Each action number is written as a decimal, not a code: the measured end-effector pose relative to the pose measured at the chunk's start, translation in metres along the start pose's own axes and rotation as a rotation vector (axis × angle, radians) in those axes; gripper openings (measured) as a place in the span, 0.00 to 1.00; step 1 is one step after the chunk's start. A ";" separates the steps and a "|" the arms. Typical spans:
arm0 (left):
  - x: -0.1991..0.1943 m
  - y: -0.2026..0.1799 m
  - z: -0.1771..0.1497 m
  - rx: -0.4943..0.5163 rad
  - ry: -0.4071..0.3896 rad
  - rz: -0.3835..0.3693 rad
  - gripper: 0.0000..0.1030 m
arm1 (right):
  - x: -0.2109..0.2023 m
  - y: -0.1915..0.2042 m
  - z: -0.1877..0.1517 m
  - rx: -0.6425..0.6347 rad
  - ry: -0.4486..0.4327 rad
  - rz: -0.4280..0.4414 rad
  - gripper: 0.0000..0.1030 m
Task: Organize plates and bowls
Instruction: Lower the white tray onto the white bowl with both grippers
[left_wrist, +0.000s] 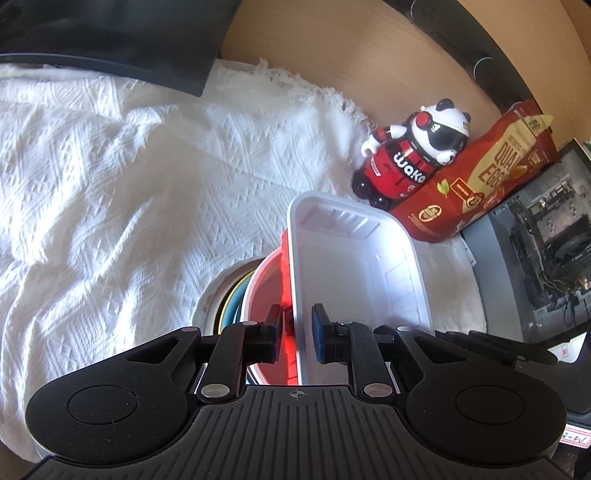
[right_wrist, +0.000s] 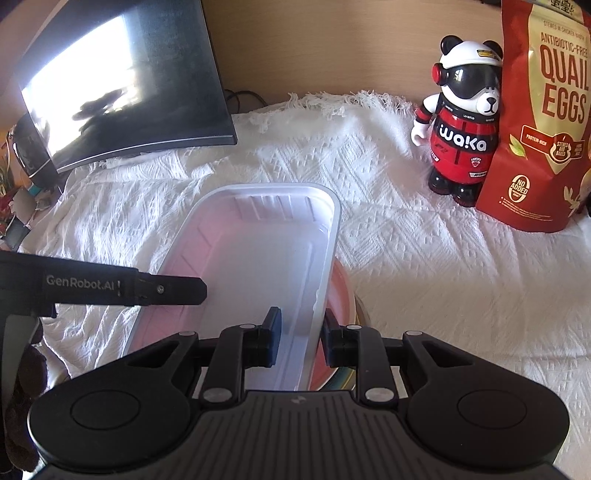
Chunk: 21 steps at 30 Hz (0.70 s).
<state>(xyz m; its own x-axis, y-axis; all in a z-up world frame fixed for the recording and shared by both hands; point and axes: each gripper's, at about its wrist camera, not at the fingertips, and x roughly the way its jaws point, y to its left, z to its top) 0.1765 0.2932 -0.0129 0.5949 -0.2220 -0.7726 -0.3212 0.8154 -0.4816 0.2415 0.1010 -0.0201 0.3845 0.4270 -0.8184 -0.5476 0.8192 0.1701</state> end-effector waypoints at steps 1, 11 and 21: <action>-0.002 -0.001 0.001 0.001 -0.005 0.001 0.18 | 0.000 0.000 0.000 0.000 0.000 0.003 0.22; -0.016 -0.003 0.006 -0.001 -0.029 -0.017 0.18 | -0.011 -0.001 0.001 -0.002 -0.033 0.005 0.22; -0.013 0.001 0.007 -0.024 -0.029 -0.025 0.18 | -0.009 0.001 0.001 -0.002 -0.031 0.014 0.24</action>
<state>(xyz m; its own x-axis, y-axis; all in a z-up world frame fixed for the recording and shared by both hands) 0.1735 0.3012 -0.0004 0.6238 -0.2260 -0.7481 -0.3236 0.7967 -0.5105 0.2379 0.0980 -0.0120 0.3996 0.4499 -0.7987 -0.5549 0.8122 0.1799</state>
